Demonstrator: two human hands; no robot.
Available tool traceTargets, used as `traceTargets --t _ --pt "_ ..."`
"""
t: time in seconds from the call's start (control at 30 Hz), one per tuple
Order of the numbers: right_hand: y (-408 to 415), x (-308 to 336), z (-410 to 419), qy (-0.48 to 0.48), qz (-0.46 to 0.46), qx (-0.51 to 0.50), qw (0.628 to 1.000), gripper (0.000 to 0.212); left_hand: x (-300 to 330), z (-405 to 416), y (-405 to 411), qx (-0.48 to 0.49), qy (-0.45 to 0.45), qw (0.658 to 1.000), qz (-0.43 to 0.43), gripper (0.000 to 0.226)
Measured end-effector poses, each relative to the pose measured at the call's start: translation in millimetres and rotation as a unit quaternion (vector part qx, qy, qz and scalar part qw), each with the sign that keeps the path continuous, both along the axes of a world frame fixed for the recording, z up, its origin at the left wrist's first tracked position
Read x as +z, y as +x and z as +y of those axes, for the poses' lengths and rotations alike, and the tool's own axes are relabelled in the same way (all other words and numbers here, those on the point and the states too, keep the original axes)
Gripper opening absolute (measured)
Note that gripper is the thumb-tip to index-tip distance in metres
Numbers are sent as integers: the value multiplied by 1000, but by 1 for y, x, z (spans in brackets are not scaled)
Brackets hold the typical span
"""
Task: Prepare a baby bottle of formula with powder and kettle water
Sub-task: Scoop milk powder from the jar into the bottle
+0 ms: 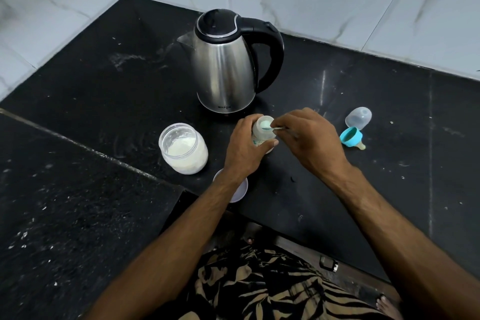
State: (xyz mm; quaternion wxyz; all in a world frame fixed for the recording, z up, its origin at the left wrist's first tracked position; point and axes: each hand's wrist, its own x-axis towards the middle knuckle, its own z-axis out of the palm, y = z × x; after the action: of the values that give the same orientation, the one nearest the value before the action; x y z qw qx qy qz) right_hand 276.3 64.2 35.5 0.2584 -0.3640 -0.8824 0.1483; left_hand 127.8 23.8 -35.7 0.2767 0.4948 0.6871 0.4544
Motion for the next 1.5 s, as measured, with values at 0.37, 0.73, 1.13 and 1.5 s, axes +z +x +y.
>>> traceTargets --t 0.37,0.73,1.13,1.5 --pt "-1 -12 -1 19 88 -5 996 13 -1 0 0 4 -3 1000 0 59" --pt "-1 -19 2 17 104 19 994 13 -1 0 1 4 -3 1000 -3 59" --pt "-5 -19 3 -177 288 -122 933 11 -3 0 2 15 -2 1000 -17 59" --pt "-9 -13 5 -348 437 -179 810 13 -5 -16 -14 7 -34 999 -28 75"
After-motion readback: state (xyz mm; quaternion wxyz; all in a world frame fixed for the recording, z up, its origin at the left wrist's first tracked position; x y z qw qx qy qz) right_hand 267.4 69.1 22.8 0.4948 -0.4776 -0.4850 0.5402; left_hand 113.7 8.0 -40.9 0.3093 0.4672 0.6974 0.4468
